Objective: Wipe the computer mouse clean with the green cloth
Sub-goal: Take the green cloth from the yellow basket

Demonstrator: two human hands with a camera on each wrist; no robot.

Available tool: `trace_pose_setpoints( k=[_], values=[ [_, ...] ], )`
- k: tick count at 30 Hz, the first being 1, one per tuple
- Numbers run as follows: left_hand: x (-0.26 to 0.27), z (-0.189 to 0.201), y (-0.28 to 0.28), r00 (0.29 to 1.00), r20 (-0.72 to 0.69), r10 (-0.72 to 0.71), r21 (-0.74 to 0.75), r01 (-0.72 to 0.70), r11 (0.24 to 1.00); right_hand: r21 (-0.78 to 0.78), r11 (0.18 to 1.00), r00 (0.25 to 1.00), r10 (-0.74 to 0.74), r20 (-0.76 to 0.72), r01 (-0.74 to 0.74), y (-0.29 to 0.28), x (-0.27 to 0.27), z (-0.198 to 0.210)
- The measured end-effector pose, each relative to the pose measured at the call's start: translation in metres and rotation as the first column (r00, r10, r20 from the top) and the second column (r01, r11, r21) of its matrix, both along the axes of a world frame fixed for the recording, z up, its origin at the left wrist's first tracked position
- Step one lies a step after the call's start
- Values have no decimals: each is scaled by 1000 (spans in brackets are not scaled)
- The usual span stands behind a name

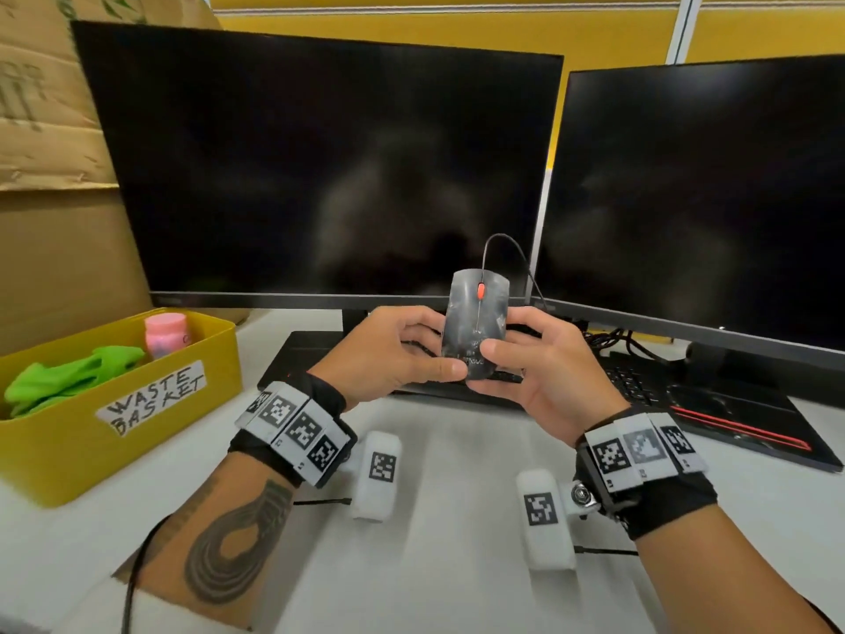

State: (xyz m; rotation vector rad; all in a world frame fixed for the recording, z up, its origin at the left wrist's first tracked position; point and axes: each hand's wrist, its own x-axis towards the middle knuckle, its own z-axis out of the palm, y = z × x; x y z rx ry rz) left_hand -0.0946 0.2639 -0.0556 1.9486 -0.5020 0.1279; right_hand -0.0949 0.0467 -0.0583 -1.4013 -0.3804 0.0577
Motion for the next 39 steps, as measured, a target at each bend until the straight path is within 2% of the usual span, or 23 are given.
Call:
trace_pose_setpoints(
  k=[4,7,9,12,14,15,18,21,24,27,30,33,39],
  values=[
    [-26,7,29,997,-37,61,-54,-63,997,21,994,994,107,29,-108,24,-11,3],
    [-43,17,58,975,-45,215,-130,-220,967,63,986,987,154,37,-156,47,-18,7],
    [-52,28,86,921,-6,390,-131,-387,913,77,980,983,182,36,-184,64,-23,9],
    [-60,43,135,785,31,619,-89,-615,784,67,973,975,216,41,-219,85,-28,11],
    [-64,50,168,690,12,724,28,-724,690,53,971,972,231,46,-233,96,-31,11],
    [-65,52,182,650,4,760,154,-751,642,47,970,971,235,48,-237,100,-32,11],
    [-63,51,210,563,-7,826,547,-689,475,31,967,967,251,51,-253,109,-35,12],
    [-59,44,219,545,23,838,783,-531,324,17,966,966,255,51,-256,117,-37,13],
    [-58,39,222,550,69,832,863,-452,227,-12,965,963,263,53,-263,122,-39,11],
    [-59,41,222,524,113,844,874,-457,166,-36,963,961,270,52,-269,125,-39,8],
    [-61,47,225,483,108,869,815,-543,200,-47,964,963,266,51,-263,126,-38,7],
    [-65,56,226,447,122,886,715,-659,234,-49,965,964,261,52,-258,125,-37,6],
    [-75,85,210,361,291,886,428,-877,217,-26,972,971,233,57,-232,121,-37,11]
  ],
)
